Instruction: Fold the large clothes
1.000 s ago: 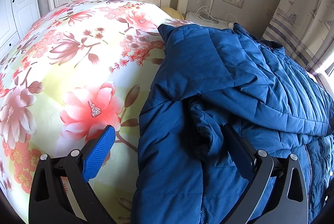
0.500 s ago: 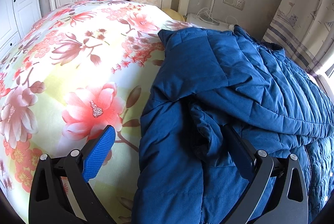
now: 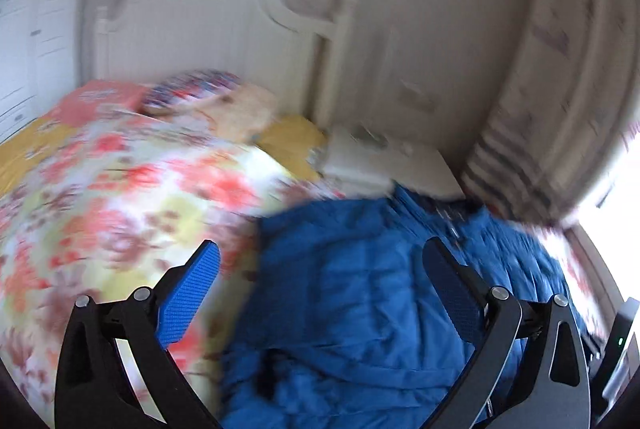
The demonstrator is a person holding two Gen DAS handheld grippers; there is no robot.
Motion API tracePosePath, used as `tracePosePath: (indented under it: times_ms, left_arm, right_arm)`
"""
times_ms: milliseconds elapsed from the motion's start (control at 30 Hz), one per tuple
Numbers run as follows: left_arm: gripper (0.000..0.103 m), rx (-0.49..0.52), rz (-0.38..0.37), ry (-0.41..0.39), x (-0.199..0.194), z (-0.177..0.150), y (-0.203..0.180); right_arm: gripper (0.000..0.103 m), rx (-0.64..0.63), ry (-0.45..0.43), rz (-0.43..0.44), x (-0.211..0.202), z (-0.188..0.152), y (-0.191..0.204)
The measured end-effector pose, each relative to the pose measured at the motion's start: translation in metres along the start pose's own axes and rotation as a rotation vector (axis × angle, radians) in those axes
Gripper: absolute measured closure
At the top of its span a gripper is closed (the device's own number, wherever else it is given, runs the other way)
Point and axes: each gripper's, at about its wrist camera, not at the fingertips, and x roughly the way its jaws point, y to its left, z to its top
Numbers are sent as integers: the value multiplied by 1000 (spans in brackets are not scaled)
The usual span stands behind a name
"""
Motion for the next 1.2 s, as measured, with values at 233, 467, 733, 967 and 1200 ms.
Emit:
tracePosePath:
  times_ms: [233, 467, 733, 967, 1200]
  left_arm:
    - [4, 165, 107, 236, 89, -58, -30]
    - [5, 118, 31, 130, 48, -8, -66]
    - [4, 389, 53, 297, 136, -51, -180]
    - [4, 283, 36, 218, 114, -11, -139]
    - [4, 119, 99, 362, 151, -7, -24]
  right_arm:
    - [44, -6, -2, -2, 0, 0, 1]
    - [43, -7, -4, -4, 0, -1, 2]
    - [43, -7, -7, -3, -1, -1, 2]
    - [38, -1, -4, 14, 0, -1, 4]
    - [36, 7, -6, 38, 0, 0, 3]
